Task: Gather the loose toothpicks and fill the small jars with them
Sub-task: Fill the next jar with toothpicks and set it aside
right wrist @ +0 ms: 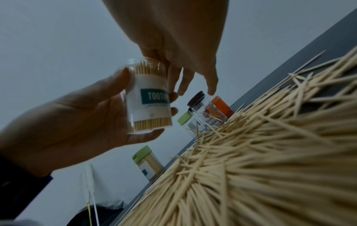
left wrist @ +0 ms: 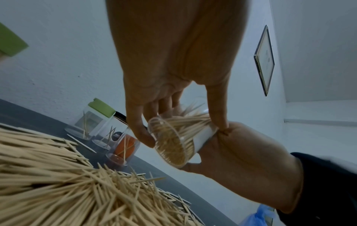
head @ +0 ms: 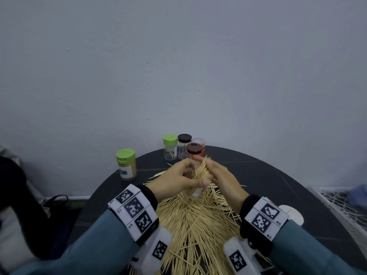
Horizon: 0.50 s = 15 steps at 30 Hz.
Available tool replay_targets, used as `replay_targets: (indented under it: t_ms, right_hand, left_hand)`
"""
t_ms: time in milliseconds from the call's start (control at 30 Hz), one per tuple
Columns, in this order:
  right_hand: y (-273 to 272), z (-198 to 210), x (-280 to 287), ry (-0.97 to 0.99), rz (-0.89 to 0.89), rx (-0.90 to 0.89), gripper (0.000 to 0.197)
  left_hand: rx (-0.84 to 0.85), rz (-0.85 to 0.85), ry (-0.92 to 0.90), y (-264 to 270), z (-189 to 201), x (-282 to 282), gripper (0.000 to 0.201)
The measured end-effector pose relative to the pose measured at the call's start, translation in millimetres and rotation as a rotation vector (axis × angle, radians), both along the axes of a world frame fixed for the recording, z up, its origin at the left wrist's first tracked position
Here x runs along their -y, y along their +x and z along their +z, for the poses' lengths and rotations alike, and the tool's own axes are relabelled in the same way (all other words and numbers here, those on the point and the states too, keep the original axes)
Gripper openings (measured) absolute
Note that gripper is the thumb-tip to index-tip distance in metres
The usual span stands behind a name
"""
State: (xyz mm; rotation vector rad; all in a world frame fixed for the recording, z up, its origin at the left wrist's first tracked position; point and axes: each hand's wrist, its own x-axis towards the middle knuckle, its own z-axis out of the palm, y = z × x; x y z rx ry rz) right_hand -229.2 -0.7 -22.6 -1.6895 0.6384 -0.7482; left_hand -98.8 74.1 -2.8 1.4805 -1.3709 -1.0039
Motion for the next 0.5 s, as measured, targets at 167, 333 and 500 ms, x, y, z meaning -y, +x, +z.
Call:
replay_targets:
  t_ms: [167,333,500]
  right_hand:
    - [0,2,2,-0.037,-0.022,0.073,0.04]
    - [-4,7,0,-0.102,0.05,-0.023,0.038]
    - [-3,5,2,-0.151,0.038,-0.07,0.038]
  left_hand:
    - [-0.026,0.023,-0.006,3,1,0,0.045]
    - [-0.04,0.08,-0.011,7,0,1,0.045]
    - [-0.014,0.132,-0.013,13,-1,3,0.048]
